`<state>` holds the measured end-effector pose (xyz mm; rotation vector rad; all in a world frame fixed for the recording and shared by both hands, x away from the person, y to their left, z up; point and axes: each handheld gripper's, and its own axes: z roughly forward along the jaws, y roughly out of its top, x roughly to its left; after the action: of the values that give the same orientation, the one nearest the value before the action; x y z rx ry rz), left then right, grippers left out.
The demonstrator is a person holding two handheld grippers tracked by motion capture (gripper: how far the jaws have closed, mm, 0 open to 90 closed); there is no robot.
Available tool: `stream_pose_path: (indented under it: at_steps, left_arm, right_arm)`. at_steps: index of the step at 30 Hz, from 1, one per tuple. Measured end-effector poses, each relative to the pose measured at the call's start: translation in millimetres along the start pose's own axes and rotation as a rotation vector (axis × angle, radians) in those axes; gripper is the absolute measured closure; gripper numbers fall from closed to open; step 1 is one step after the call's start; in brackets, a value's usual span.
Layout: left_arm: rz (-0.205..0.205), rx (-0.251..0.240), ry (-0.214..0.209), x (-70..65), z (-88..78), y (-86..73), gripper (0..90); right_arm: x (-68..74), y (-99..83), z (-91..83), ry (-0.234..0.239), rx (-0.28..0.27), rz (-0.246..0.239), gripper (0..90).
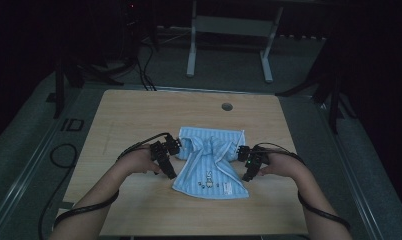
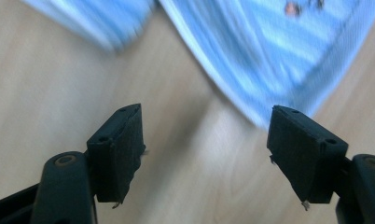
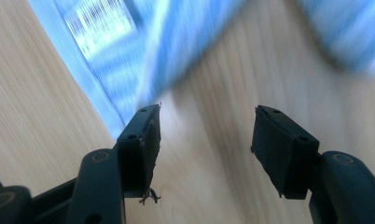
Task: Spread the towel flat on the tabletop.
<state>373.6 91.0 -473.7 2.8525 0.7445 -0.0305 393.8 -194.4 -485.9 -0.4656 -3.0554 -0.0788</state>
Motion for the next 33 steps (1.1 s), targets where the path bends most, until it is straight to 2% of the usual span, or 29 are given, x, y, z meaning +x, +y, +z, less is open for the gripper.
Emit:
stream_pose_path:
  at_steps: [1, 3, 6, 7, 8, 10, 11, 15, 16, 20, 22, 24, 26, 28, 29, 30, 31, 33]
  left_arm:
    - [-0.001, -0.015, 0.027, 2.1, -1.9, 7.6, 27.8]
    - [-0.008, -0.025, 0.032, 3.4, -2.7, 11.2, 27.8]
    - [-0.012, -0.057, 0.018, 7.5, -4.0, 21.6, 27.8]
    - [-0.012, -0.057, 0.018, 7.5, -4.0, 21.6, 27.8]
    - [-0.017, -0.071, 0.017, 12.0, -3.1, 30.4, 27.8]
    - [-0.030, -0.089, -0.007, 16.3, -1.2, 37.0, 27.8]
    - [-0.032, -0.093, -0.006, 18.0, 0.1, 39.5, 28.0]
    - [-0.056, -0.096, -0.011, 26.4, 10.7, 52.1, 28.1]
    - [-0.067, -0.099, -0.025, 29.4, 14.4, 55.7, 28.3]
    - [-0.100, -0.131, -0.016, 34.5, 22.2, 64.9, 28.9]
    - [-0.102, -0.141, 0.009, 35.2, 25.7, 68.4, 32.5]
    - [-0.107, -0.145, 0.005, 36.8, 28.9, 71.3, 33.6]
    - [-0.109, -0.143, 0.004, 36.2, 32.2, 74.7, 39.7]
    - [-0.099, -0.148, 0.010, 35.2, 34.7, 77.4, 47.3]
    - [-0.092, -0.151, 0.009, 35.0, 35.6, 78.0, 54.0]
    - [-0.099, -0.160, -0.001, 34.8, 37.4, 79.0, 58.4]
    - [-0.094, -0.163, 0.017, 34.1, 38.1, 79.7, 66.9]
    - [-0.098, -0.175, 0.012, 33.7, 36.8, 79.9, 81.6]
  right_arm:
    - [0.6, 4.6, -2.2, -0.009, -0.012, -0.011, 42.0]
    - [1.0, 9.0, -4.7, -0.017, -0.022, -0.023, 42.3]
    - [1.5, 22.0, -12.9, -0.038, -0.070, -0.036, 42.7]
    - [1.5, 22.0, -12.9, -0.038, -0.070, -0.036, 42.7]
    - [1.9, 32.8, -18.6, -0.050, -0.125, -0.065, 42.8]
    - [2.7, 40.4, -21.2, -0.051, -0.168, -0.090, 42.7]
    - [2.5, 43.5, -21.8, -0.056, -0.190, -0.105, 42.8]
    - [0.9, 53.3, -19.1, -0.077, -0.255, -0.111, 43.2]
    - [0.0, 54.8, -17.5, -0.081, -0.259, -0.108, 43.2]
    - [-4.4, 60.6, -5.7, -0.096, -0.254, -0.078, 43.3]
    - [-6.7, 62.7, 1.6, -0.106, -0.247, -0.060, 44.2]
    - [-10.3, 64.0, 8.3, -0.099, -0.232, -0.044, 47.9]
    - [-12.5, 64.3, 13.7, -0.104, -0.211, -0.030, 54.4]
    - [-14.1, 63.4, 15.8, -0.102, -0.211, -0.030, 66.7]
    - [-15.1, 62.5, 15.5, -0.097, -0.209, -0.024, 75.3]
    - [-15.5, 61.9, 14.9, -0.090, -0.209, -0.021, 77.8]
    - [-15.1, 60.6, 13.1, -0.088, -0.210, -0.026, 84.3]
    - [-14.1, 59.0, 9.6, -0.098, -0.200, -0.030, 87.4]
